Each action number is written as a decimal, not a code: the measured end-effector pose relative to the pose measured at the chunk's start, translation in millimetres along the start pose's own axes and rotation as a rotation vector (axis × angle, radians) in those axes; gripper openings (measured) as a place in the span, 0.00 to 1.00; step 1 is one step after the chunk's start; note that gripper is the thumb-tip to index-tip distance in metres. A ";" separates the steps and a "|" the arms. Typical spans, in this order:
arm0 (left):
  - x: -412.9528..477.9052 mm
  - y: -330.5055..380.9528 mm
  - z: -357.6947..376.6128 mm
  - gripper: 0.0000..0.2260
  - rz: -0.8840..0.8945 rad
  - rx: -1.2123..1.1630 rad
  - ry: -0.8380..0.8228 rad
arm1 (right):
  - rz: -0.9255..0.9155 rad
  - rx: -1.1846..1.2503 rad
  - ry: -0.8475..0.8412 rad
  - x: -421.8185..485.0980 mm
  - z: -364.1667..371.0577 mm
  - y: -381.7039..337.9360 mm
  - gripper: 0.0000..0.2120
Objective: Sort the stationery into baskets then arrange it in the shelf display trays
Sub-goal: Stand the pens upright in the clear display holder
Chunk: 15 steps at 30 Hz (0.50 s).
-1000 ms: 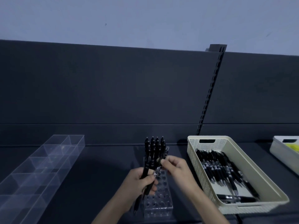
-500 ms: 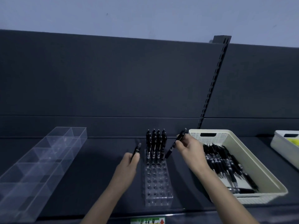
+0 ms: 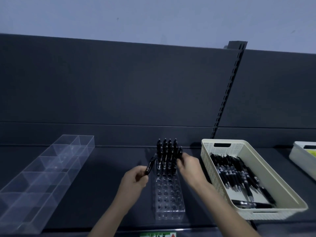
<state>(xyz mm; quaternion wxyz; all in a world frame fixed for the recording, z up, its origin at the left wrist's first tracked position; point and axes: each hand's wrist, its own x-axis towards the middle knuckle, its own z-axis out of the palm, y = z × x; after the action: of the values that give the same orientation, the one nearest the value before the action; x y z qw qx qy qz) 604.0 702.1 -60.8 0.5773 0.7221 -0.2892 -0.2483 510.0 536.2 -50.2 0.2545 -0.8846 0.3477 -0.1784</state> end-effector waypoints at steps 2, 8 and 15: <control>0.2 1.7 -0.3 0.17 0.016 0.032 0.017 | -0.013 -0.022 0.002 -0.4 -0.2 -2.2 0.09; 3.0 5.9 1.5 0.19 0.050 -0.013 0.054 | -0.027 -0.075 0.005 -2.8 1.8 -4.7 0.09; 0.9 14.7 5.0 0.20 0.059 -0.043 0.044 | 0.049 0.046 0.061 -13.0 -1.5 1.9 0.16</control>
<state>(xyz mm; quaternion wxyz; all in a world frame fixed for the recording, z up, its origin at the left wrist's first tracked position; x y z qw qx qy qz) 599.2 695.6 -47.5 0.6058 0.7061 -0.2922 -0.2214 499.3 543.7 -51.8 0.2680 -0.8640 0.3726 -0.2071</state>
